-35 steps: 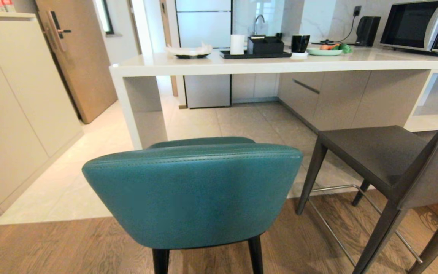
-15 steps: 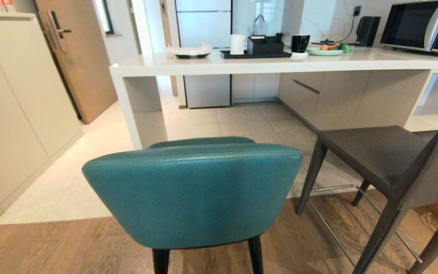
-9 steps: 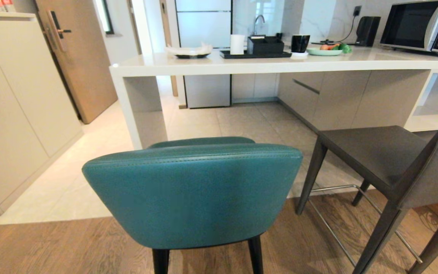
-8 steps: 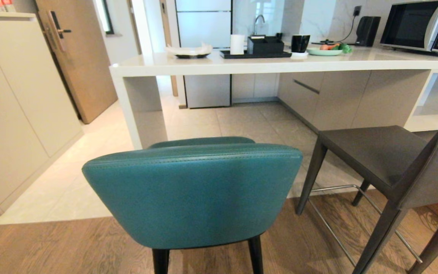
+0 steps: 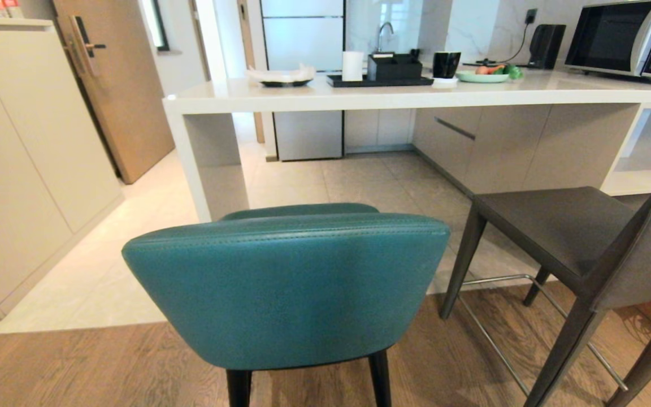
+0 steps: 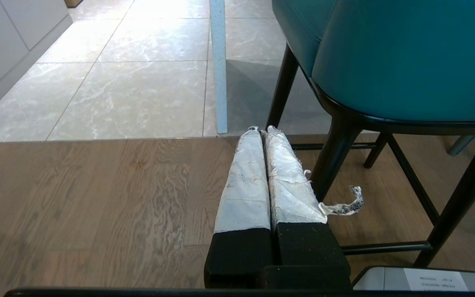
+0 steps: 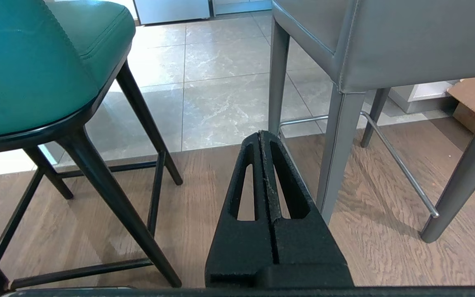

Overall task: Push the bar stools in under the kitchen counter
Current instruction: Push the gray chair back under the dining table

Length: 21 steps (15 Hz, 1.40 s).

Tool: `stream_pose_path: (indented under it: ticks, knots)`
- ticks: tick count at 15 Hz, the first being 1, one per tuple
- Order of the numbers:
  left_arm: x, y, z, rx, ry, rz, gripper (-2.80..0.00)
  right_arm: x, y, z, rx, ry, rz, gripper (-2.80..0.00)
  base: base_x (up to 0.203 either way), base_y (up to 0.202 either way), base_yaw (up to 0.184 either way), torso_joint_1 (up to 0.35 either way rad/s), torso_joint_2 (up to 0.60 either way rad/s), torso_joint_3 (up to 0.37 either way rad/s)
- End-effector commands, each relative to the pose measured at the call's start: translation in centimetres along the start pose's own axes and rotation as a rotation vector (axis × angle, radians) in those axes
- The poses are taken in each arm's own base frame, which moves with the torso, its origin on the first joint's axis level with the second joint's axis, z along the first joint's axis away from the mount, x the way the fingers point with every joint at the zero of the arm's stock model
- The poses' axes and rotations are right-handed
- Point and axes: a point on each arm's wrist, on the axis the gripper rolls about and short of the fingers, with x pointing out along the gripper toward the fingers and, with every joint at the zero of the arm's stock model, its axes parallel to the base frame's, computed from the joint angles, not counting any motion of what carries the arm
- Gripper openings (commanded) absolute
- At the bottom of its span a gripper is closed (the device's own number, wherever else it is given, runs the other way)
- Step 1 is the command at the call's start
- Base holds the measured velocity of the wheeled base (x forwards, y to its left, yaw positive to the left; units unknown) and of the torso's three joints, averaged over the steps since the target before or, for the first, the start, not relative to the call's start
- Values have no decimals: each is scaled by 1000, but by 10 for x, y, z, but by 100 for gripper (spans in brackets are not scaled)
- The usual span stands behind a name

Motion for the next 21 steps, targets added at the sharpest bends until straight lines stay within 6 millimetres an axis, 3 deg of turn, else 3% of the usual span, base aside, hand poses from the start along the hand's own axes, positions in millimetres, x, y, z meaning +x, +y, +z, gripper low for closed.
stream_pose_path:
  ticks: [1,7,21]
  knots:
    - [0,0,0,0,3,1,-280,0,0,0,0,3,1,-280,0,0,0,0,0,0]
    - [0,0,0,0,3,1,-280,0,0,0,0,3,0,-280,3,-47,1,1,1,1]
    - [0,0,0,0,1,1,-280,0,0,0,0,3,-2,-280,0,-196,2,1,2,3]
